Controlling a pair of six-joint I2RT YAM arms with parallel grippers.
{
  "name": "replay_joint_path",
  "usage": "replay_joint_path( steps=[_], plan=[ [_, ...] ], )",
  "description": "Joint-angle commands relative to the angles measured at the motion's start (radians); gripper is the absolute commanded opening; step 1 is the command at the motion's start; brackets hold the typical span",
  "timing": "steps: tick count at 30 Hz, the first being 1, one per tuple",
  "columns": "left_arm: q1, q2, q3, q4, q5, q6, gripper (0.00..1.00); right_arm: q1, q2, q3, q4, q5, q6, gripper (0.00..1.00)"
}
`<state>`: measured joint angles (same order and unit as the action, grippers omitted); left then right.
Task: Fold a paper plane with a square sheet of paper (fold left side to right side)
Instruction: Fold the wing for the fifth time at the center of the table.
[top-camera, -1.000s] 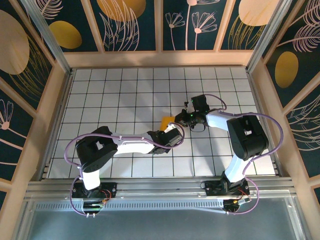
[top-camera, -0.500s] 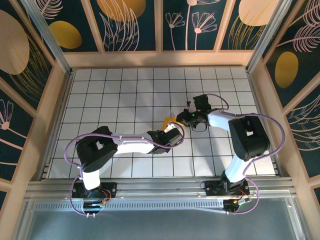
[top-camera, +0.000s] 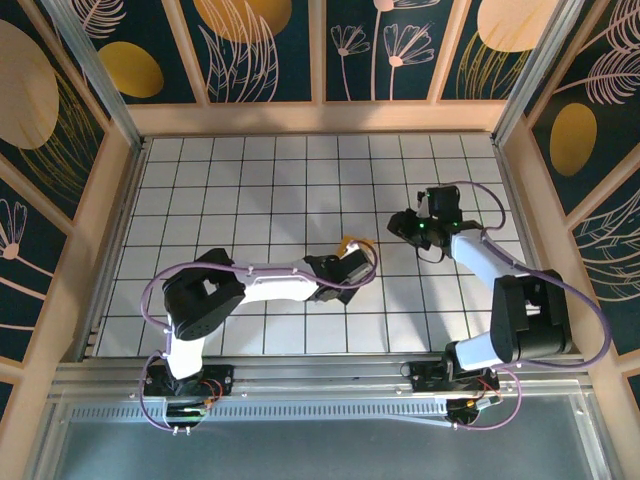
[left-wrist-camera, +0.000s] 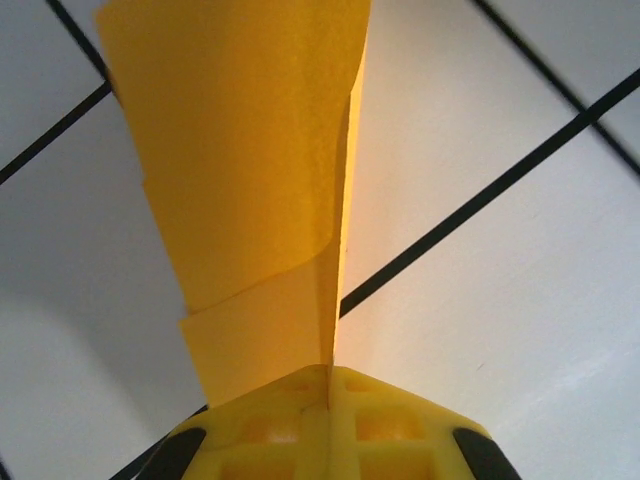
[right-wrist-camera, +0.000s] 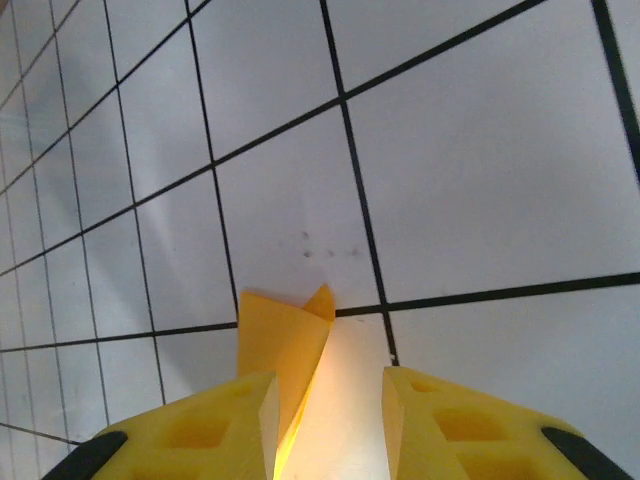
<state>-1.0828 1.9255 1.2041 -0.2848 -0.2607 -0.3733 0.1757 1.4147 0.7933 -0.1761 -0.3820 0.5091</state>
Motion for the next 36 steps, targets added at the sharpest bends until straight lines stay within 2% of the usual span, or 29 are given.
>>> replay_joint_path(
  steps=[1, 9, 15, 23, 29, 36],
  plan=[
    [0.063, 0.007, 0.025, -0.019, 0.184, -0.058, 0.0, -0.007, -0.026, -0.034, -0.023, 0.018, -0.032, 0.33],
    [0.179, 0.011, -0.045, 0.177, 0.52, -0.228, 0.0, -0.007, -0.079, -0.109, 0.06, -0.033, -0.02, 0.34],
    [0.232, 0.041, -0.112, 0.362, 0.664, -0.394, 0.0, -0.005, -0.088, -0.16, 0.095, -0.062, -0.017, 0.34],
    [0.254, 0.052, -0.174, 0.52, 0.707, -0.516, 0.0, -0.001, -0.071, -0.196, 0.143, -0.096, -0.014, 0.34],
    [0.279, 0.034, -0.301, 0.753, 0.749, -0.651, 0.0, 0.031, -0.06, -0.23, 0.248, -0.142, 0.031, 0.34],
    [0.3, 0.008, -0.389, 0.952, 0.783, -0.729, 0.0, 0.088, 0.001, -0.231, 0.348, -0.156, 0.068, 0.36]
  ],
)
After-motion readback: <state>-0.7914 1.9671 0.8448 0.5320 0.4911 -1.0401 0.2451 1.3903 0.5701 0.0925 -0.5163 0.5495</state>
